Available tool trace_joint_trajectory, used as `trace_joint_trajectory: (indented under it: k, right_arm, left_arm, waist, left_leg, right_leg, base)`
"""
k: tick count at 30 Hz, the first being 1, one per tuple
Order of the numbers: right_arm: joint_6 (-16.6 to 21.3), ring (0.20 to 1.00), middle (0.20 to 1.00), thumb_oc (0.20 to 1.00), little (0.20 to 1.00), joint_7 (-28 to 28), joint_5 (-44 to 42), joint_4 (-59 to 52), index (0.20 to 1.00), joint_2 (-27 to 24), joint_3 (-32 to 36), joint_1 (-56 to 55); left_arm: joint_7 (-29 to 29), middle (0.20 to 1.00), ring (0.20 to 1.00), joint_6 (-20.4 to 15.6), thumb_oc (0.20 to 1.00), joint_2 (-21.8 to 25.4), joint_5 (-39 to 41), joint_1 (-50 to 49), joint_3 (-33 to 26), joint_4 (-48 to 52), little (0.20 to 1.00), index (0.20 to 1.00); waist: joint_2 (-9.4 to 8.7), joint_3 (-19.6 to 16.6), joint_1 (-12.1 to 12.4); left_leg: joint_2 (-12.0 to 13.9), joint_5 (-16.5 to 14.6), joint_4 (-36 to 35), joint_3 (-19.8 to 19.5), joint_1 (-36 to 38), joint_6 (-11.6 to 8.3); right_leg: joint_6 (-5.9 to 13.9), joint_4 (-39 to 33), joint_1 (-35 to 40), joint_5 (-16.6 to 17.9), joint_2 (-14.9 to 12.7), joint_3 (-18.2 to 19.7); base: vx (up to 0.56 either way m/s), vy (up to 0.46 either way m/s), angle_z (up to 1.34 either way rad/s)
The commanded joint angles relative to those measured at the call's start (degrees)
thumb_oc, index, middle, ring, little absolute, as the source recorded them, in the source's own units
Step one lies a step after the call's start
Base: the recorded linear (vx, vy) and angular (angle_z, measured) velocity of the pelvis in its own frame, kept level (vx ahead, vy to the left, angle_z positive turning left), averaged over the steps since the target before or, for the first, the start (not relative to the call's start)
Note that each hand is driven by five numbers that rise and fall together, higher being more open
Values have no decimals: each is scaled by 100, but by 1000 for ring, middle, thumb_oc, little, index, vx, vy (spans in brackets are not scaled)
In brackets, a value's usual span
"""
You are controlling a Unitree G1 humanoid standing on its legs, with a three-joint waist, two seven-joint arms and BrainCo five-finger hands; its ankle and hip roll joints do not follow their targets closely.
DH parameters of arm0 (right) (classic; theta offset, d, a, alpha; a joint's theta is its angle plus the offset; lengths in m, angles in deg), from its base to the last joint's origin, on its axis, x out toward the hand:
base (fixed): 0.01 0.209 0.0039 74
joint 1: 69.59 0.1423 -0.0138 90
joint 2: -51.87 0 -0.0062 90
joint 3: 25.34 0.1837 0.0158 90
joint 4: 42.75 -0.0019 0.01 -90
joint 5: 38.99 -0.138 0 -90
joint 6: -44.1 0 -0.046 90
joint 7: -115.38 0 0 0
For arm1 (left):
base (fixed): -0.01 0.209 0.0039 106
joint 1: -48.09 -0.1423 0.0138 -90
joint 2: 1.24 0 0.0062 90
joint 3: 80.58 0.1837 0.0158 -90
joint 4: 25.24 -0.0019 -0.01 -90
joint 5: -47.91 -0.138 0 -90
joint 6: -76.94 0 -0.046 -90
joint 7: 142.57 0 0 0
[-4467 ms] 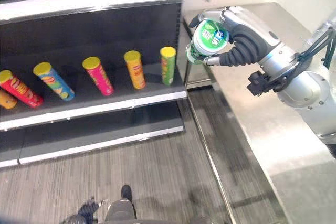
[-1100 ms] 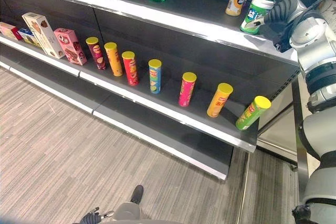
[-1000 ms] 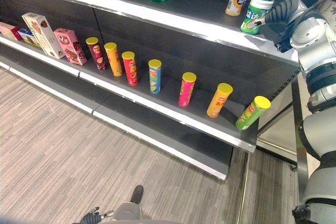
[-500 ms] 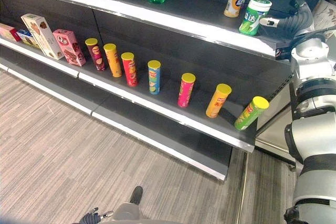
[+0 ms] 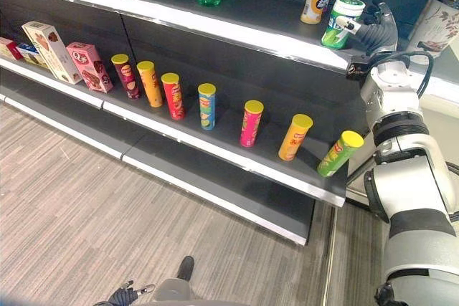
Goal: Put the goods on the table back onto the shelves and tidy them up.
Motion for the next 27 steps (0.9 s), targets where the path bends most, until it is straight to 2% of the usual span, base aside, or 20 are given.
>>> trace_joint_trajectory:
  k: [1,12,18,27]
  right_arm:
    - [253,1000,1000,1000,1000,-138,-66,-291,1000,28,-10,166]
    - [239,1000,1000,1000,1000,-359,405,-662,1000,319,-40,-3]
    - [211,1000,1000,1000,1000,-511,701,-632,1000,545,-79,55]
    - [119,1000,1000,1000,1000,-615,972,-413,1000,626,-46,111]
  left_arm:
    - [102,1000,1000,-35,1000,64,75,464,13,-254,1000,1000]
    - [177,1000,1000,33,1000,91,-44,496,-136,-359,1000,1000]
    - [240,1000,1000,63,1000,76,-51,528,-183,-392,1000,1000]
    - [282,1000,1000,72,1000,95,2,514,-223,-397,1000,1000]
  waist:
    - [-212,114,89]
    - [-293,137,66]
    - [-293,121,67]
    - [-261,91,141]
  left_leg:
    - [54,-1002,86,1061,807,-338]
    - [12,-1048,97,1161,798,-273]
    - [-13,-1067,100,1209,813,-240]
    - [-70,-1095,99,1192,844,-208]
  right_leg:
    - [259,445,-672,-217,43,105]
    - [290,422,-714,-149,-18,208]
    - [302,398,-728,-118,-43,261]
    - [340,360,-677,-94,-101,214]
  base:
    - [-2,31,-3]
    - [-2,31,-4]
    - [-4,27,-8]
    - [1,4,-1]
